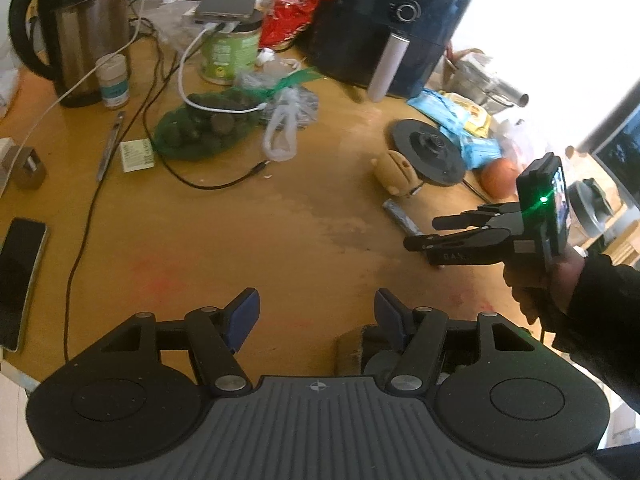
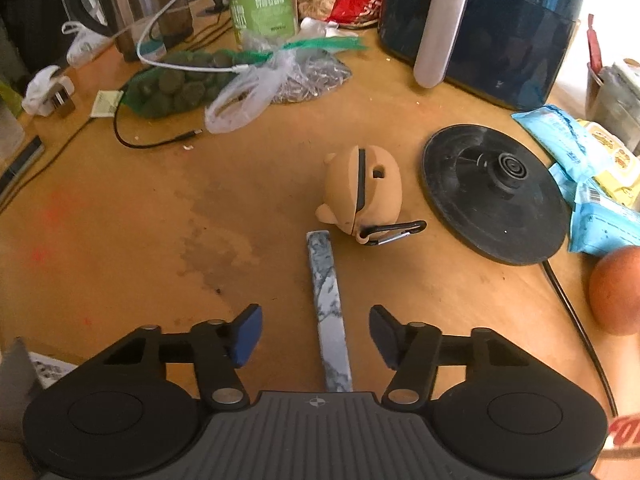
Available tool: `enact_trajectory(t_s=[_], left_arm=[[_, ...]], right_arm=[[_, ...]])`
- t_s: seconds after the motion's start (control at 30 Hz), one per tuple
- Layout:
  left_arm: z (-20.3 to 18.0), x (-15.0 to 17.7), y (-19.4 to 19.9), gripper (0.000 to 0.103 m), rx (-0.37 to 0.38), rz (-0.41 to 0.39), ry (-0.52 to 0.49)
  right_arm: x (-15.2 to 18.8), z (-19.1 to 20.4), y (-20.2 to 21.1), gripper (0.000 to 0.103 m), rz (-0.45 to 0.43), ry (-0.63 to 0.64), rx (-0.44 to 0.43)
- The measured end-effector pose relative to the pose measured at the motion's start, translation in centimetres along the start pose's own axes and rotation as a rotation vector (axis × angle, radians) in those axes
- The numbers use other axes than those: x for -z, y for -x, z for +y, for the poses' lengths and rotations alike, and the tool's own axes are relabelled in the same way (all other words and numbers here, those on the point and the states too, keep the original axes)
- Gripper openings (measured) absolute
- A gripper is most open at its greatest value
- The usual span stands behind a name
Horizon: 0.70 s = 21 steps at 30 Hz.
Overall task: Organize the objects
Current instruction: 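Reach the right tool to the grey marbled strip and grasp it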
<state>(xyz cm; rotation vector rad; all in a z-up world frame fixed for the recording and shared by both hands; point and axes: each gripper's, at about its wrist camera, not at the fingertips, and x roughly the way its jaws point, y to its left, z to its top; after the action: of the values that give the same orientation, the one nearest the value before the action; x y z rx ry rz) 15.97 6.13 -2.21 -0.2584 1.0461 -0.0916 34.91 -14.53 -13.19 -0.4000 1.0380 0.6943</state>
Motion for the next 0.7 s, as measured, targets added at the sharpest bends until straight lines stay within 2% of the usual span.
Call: enact_trajectory(t_s=[0.03, 0.1, 0.23, 0.3, 0.37, 0.7], left_arm=[[0.1, 0.0, 0.0, 0.063, -0.003, 0.0, 0.005], [0.5, 0.2, 0.1, 0.063, -0.009, 0.001, 0.014], [0.9, 0.5, 0.2, 0.063, -0.018, 0.002, 0.03], [1.1, 0.6, 0.2, 0.063, -0.021, 0.004, 0.036], [1.2, 0.6, 0.2, 0.063, -0.024, 0.005, 0.04], [0.5, 0.1, 0.4, 0.063, -0.016, -0.005, 0.015]], right_arm=[[-0.1, -0.1, -0.4, 0.053, 0.01, 0.002, 0.003], [-0.1, -0.3, -1.0, 0.04, 0.027, 0.001, 0.009], [-0.2, -0.5, -1.2, 0.031, 0.011, -0.009, 0.007], [-0.2, -0.5, -1.2, 0.02, 0.011, -0.014, 0.01], [-0.2, -0.5, -1.1, 0.017, 0.015, -0.015, 0.01], [0.5, 0.3, -0.6, 0.016, 0.032, 0.016, -0.002]])
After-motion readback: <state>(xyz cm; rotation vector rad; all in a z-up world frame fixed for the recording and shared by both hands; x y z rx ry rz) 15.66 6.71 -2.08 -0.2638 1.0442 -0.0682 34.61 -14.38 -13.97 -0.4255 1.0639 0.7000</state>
